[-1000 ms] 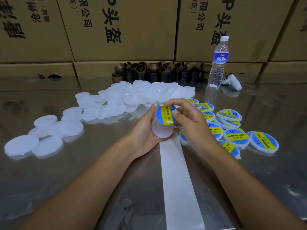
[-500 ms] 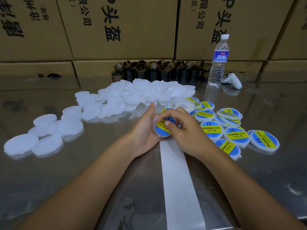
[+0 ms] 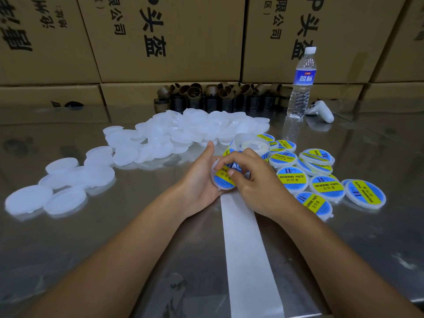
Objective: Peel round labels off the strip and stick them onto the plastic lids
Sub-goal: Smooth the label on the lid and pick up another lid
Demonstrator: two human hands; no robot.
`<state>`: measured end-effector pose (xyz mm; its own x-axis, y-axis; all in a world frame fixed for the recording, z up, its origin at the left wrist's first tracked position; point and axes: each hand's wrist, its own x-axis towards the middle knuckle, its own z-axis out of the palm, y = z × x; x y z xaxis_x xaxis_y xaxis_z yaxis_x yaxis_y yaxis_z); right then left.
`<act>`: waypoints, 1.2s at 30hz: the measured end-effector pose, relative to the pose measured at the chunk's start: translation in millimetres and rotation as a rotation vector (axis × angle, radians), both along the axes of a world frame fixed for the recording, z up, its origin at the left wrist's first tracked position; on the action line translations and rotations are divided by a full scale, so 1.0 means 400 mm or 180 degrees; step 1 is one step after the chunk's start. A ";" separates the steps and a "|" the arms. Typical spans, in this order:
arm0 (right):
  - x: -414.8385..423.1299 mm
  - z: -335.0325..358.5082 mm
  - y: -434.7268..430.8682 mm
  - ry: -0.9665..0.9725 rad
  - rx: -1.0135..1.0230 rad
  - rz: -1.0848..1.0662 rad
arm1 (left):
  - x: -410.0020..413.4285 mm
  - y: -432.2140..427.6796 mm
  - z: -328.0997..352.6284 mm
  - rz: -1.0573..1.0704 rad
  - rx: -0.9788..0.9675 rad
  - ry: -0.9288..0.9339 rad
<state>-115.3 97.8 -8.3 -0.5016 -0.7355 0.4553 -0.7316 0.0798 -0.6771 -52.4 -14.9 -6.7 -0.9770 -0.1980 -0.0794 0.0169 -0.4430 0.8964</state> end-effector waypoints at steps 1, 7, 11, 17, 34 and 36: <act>-0.001 0.000 0.000 0.0007 0.0004 -0.0013 | 0.000 0.000 0.000 -0.0012 0.0000 0.0000; -0.004 -0.004 -0.001 0.0121 -0.0013 -0.0088 | -0.001 0.002 0.001 0.0018 -0.0020 -0.0011; -0.008 -0.006 -0.001 0.0229 -0.0009 -0.0166 | -0.001 0.002 0.000 0.0001 -0.0008 -0.0013; -0.014 -0.011 -0.005 0.0384 0.0023 -0.0272 | -0.001 0.000 -0.003 -0.0068 0.0014 0.0027; -0.018 -0.017 -0.008 0.0502 0.0120 -0.0254 | -0.001 -0.002 -0.003 -0.0160 0.0258 -0.0033; -0.020 -0.019 -0.007 0.0521 0.0195 -0.0238 | -0.001 -0.002 -0.003 -0.0127 0.0221 -0.0014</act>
<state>-123.3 94.8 -15.7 -0.4790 -0.7277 0.4909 -0.8220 0.1755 -0.5418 -52.8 -15.9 -8.1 -0.9836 -0.1527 -0.0958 -0.0058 -0.5042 0.8636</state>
